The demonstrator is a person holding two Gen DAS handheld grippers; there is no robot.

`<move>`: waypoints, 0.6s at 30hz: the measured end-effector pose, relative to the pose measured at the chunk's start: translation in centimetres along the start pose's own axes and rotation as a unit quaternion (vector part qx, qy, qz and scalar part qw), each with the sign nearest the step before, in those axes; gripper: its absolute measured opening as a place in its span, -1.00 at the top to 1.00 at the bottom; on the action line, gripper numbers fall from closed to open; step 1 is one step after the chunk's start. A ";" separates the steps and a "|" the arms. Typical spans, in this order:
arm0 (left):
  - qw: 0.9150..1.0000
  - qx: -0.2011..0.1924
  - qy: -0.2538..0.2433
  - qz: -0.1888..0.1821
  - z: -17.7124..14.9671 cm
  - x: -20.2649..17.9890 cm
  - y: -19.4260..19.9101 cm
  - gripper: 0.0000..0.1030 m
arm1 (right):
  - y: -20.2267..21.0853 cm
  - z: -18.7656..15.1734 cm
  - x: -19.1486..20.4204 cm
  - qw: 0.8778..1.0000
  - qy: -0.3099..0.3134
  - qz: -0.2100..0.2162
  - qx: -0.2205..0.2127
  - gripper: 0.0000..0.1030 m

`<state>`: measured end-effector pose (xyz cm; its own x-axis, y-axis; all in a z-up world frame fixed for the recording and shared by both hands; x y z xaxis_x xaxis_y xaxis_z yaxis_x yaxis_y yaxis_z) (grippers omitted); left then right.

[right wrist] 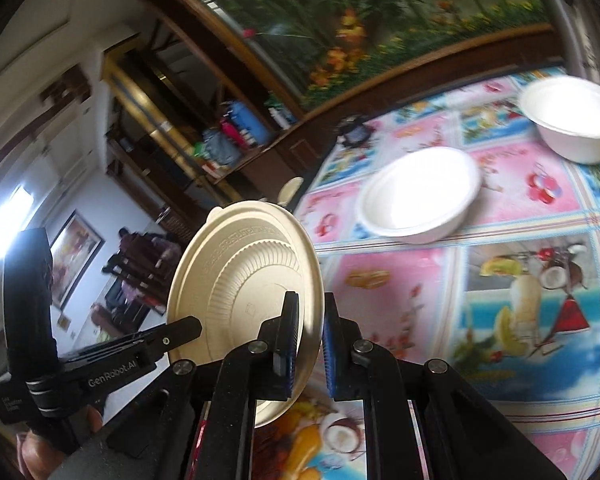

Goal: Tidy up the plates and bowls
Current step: 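Lay the beige plate onto the red plate stack held by the left tool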

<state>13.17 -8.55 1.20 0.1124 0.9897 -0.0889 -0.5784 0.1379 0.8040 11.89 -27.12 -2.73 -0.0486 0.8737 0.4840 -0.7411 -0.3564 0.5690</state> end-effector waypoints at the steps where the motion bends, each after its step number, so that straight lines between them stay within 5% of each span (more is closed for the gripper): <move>1: 1.000 -0.001 0.002 0.001 -0.3 0.3 0.3 0.77 | 0.1 -0.2 0.6 1.000 0.011 0.004 -0.001 0.80; 9: 1.000 0.006 0.025 0.018 -3.7 4.0 2.2 0.73 | 0.8 -3.1 5.6 0.994 0.102 0.039 0.002 0.79; 18: 0.996 0.061 0.043 0.038 -7.6 6.9 1.0 0.68 | -0.4 -7.4 9.5 0.978 0.200 0.039 0.049 0.76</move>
<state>7.15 -1.29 -3.06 -0.0010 0.9974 -0.0714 -0.4788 0.0622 0.8757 6.79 -16.27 -3.26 -0.3763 0.8947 0.2407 -0.6571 -0.4409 0.6114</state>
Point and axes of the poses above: each gripper's, at about its wrist camera, not at the fingertips, and y roughly against the way its jaws point, x to its left, z to its top, the point moved 3 cm from there along -y, roughly the way its jaws point, and after that the axes turned 7 degrees about -z, right-handed, at the moved point
